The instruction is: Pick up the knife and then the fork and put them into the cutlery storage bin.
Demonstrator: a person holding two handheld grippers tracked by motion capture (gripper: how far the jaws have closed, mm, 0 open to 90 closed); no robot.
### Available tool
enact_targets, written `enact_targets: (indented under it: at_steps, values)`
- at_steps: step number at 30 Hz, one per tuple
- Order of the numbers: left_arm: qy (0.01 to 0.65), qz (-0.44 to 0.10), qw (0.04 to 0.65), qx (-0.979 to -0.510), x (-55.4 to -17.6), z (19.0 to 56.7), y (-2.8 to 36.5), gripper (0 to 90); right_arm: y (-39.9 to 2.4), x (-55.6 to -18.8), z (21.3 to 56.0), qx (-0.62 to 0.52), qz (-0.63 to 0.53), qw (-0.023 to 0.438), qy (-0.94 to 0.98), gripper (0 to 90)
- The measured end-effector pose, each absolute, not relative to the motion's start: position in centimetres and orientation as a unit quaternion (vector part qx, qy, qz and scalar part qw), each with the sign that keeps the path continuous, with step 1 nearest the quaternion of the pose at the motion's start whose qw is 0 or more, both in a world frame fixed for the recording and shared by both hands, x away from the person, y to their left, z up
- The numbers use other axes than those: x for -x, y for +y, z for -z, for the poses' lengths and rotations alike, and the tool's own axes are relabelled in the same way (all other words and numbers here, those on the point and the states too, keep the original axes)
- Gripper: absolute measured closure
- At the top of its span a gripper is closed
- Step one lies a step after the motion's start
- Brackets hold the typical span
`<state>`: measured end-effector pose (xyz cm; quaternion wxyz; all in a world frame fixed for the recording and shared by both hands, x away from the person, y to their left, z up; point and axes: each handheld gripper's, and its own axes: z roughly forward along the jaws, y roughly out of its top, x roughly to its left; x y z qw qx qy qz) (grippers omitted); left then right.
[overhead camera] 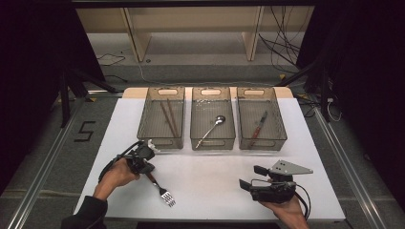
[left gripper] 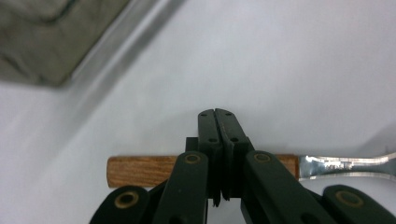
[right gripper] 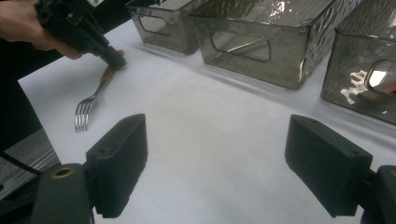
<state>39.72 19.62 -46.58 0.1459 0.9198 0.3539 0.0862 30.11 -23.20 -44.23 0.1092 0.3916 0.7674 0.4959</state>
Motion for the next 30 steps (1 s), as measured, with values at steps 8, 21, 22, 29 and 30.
enact_targets:
  at_steps: [8, 21, 22, 29, 30]
  values:
    - [0.352, -0.071, 0.132, -0.924, -37.7, 46.5, 21.6, 88.3, -23.1, -30.1, 44.2, -0.391, -0.496, 0.109, 0.768, 22.0]
    - [0.345, -0.046, 0.131, -0.928, -35.5, 46.3, 22.9, 87.0, -23.1, -30.1, 44.2, -0.391, -0.496, 0.111, 0.767, 22.0]
    - [0.346, -0.045, 0.133, -0.928, -35.6, 46.2, 23.0, 85.8, -23.1, -30.1, 44.2, -0.391, -0.496, 0.111, 0.767, 22.0]
    - [0.344, -0.068, 0.148, -0.925, -35.6, 44.8, 23.0, 64.5, -23.1, -30.1, 44.2, -0.391, -0.497, 0.111, 0.767, 22.0]
    - [0.346, -0.071, 0.148, -0.924, -35.6, 44.7, 23.0, 57.7, -23.1, -30.1, 44.2, -0.391, -0.496, 0.111, 0.767, 22.0]
